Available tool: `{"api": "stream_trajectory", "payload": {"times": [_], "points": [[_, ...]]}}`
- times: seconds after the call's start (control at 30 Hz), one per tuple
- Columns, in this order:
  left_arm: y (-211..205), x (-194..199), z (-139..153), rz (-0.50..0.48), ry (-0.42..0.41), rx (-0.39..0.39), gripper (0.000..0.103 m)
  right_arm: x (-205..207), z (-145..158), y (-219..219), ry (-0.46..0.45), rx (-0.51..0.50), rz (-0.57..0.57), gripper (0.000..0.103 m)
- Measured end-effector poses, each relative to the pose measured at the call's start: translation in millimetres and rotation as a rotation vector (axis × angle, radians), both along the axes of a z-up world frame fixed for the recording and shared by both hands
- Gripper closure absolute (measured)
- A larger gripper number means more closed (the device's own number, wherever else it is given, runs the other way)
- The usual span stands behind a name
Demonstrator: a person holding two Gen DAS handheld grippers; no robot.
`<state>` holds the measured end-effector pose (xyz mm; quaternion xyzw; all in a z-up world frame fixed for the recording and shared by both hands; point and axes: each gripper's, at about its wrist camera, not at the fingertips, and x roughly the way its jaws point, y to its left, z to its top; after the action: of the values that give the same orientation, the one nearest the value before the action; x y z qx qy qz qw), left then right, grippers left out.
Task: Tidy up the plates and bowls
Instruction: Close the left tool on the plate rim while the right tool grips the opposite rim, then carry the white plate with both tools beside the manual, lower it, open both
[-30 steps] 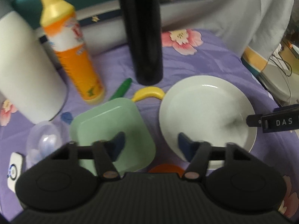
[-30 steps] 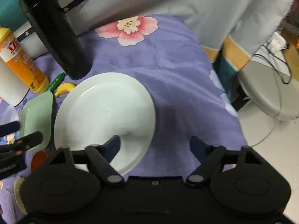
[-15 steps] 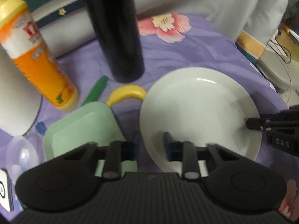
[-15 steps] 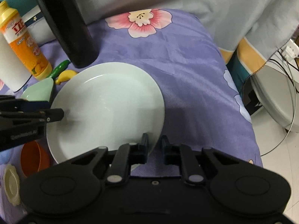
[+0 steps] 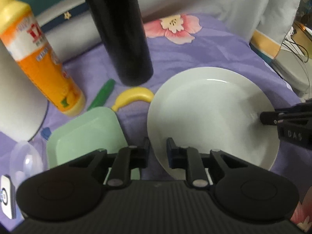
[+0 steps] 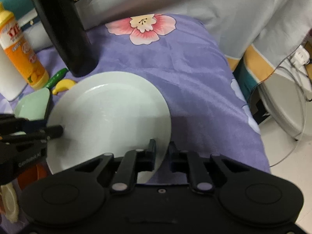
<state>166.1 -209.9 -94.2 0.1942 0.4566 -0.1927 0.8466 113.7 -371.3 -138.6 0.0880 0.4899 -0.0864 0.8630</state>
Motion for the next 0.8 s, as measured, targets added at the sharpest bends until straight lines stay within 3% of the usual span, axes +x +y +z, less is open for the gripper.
{"api": "stream_trajectory", "payload": {"times": [0.07, 0.43, 0.8], "points": [[3, -2, 4, 0.015, 0.001, -0.018, 0.086, -5, 8, 7, -0.025, -0.042, 0.011, 0.090], [30, -27, 50, 0.049, -0.028, -0.096, 0.086, -31, 58, 20, -0.061, -0.054, 0.018, 0.090], [139, -76, 108, 0.139, -0.102, -0.131, 0.086, -72, 121, 107, -0.133, -0.018, 0.151, 0.089]]}}
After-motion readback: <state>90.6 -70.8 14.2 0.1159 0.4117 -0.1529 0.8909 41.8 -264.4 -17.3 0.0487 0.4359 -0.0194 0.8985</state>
